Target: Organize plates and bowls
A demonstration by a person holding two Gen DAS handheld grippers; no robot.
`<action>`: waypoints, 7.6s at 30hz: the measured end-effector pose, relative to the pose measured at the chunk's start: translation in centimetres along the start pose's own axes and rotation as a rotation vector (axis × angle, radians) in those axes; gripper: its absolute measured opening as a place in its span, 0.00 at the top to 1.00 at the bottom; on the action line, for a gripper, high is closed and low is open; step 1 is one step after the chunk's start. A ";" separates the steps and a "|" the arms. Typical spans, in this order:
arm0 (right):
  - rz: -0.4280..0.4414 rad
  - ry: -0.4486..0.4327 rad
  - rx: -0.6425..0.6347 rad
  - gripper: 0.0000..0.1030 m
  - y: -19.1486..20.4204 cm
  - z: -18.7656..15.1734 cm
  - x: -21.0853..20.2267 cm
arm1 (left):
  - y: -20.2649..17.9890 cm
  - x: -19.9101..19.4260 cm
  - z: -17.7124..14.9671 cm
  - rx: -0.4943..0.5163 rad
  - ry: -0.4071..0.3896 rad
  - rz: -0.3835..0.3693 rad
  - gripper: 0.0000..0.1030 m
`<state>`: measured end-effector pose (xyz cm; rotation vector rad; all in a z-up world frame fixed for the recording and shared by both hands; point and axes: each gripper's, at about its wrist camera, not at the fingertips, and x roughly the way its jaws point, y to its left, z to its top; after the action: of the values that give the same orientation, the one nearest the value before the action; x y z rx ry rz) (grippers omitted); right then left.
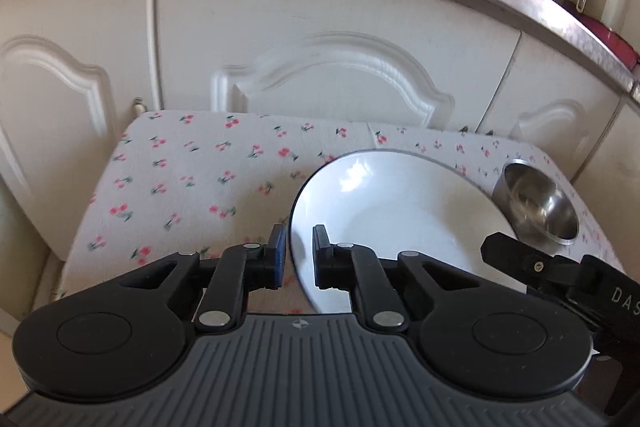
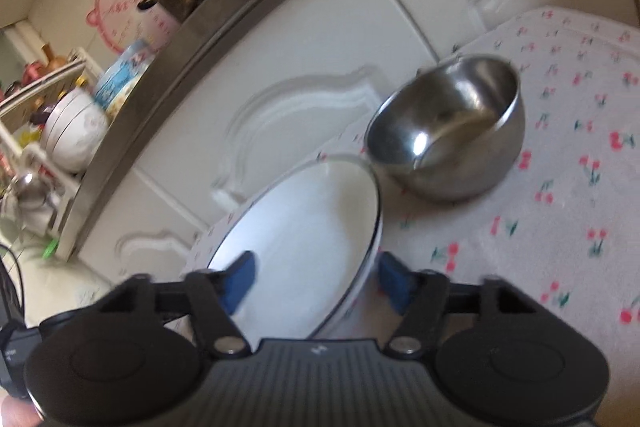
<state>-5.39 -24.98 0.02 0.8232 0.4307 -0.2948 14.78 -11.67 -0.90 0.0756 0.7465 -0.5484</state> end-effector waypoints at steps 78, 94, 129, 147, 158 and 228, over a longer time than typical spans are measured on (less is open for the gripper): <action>0.249 0.208 -0.429 0.53 6.5 -12.8 -15.6 | 2.2 -24.0 -17.3 -0.317 -0.115 0.133 0.88; 0.243 0.218 -0.524 0.33 7.2 -13.1 -16.9 | 1.2 -24.7 -18.0 -0.272 -0.115 0.173 0.76; 0.125 -0.077 0.015 0.01 -3.2 -0.3 -20.8 | -4.7 -24.9 -13.2 -0.076 -0.084 0.203 0.05; 0.216 -0.180 0.126 0.01 -8.3 8.7 -16.3 | -15.0 -16.6 -4.9 0.044 -0.031 0.064 0.03; 0.283 -0.085 0.208 0.01 -12.5 9.6 -12.8 | -17.8 -4.7 -0.8 -0.084 0.015 0.056 0.14; 0.417 0.107 0.192 0.00 -10.4 8.3 -11.1 | -20.9 -4.5 -4.2 0.120 0.087 0.030 0.92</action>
<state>-17.30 -37.08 3.65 1.0973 0.3227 0.0975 -0.95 -26.47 1.54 0.2225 0.7958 -0.5635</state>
